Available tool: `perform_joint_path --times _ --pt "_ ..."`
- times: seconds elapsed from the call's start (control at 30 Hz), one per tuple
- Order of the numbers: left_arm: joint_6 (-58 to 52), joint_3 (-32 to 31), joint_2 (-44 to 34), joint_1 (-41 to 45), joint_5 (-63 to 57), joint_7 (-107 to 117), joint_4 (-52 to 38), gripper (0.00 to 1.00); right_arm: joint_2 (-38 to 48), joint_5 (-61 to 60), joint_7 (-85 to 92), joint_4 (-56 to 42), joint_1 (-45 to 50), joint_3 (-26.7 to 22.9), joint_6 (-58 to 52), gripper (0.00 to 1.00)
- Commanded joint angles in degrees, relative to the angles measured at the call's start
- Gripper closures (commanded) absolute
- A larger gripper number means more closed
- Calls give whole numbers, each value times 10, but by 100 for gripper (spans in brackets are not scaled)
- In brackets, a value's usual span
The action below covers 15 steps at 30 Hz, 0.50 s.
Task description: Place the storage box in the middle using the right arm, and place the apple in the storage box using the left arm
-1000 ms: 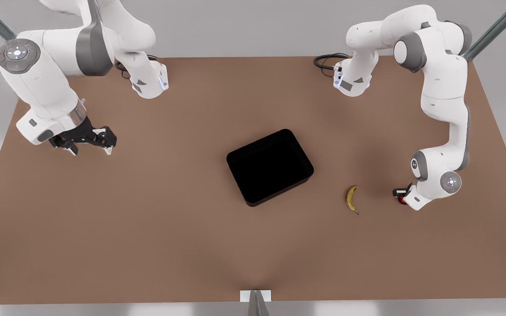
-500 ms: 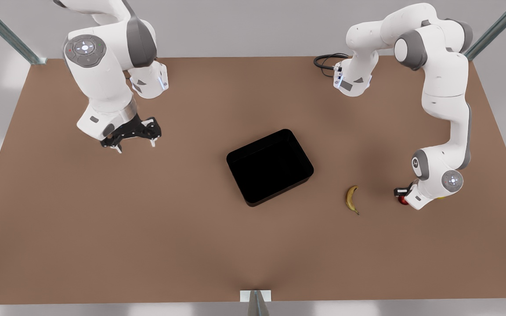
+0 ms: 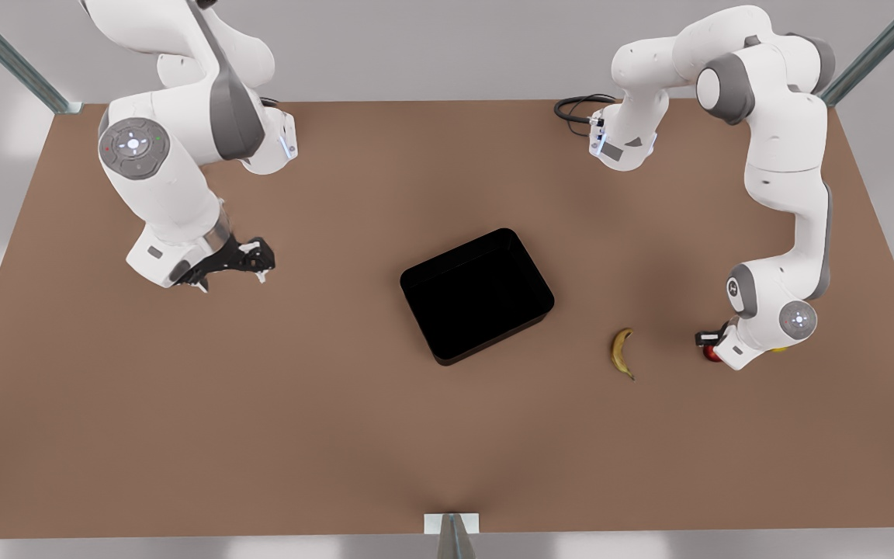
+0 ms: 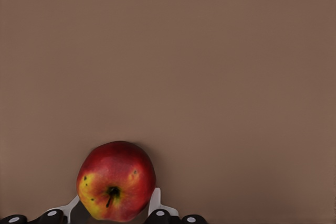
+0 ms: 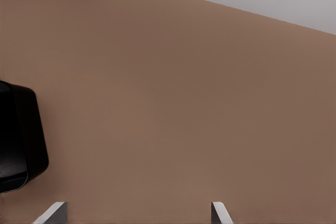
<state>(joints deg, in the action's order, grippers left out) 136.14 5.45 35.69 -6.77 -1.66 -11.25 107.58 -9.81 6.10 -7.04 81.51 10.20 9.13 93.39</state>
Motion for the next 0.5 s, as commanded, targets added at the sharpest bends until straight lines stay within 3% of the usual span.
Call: perform_joint_path --times 0.0,0.23,0.27,0.3,0.47 --pt "0 0 0 0 0 0 0 38 0 0 0 0 2 0 -1 0" --pt "-13 -1 -15 -1 1 0 7 38 0 0 0 -5 2 0 -2 0" --pt "-12 0 -14 -1 0 0 7 30 -1 0 -1 -5 2 0 0 0" --pt "-9 0 -13 -1 1 0 6 13 -1 0 -1 -5 3 0 -1 0" --pt "9 0 -5 1 6 -1 0 16 -10 -6 0 -4 5 0 -1 0"
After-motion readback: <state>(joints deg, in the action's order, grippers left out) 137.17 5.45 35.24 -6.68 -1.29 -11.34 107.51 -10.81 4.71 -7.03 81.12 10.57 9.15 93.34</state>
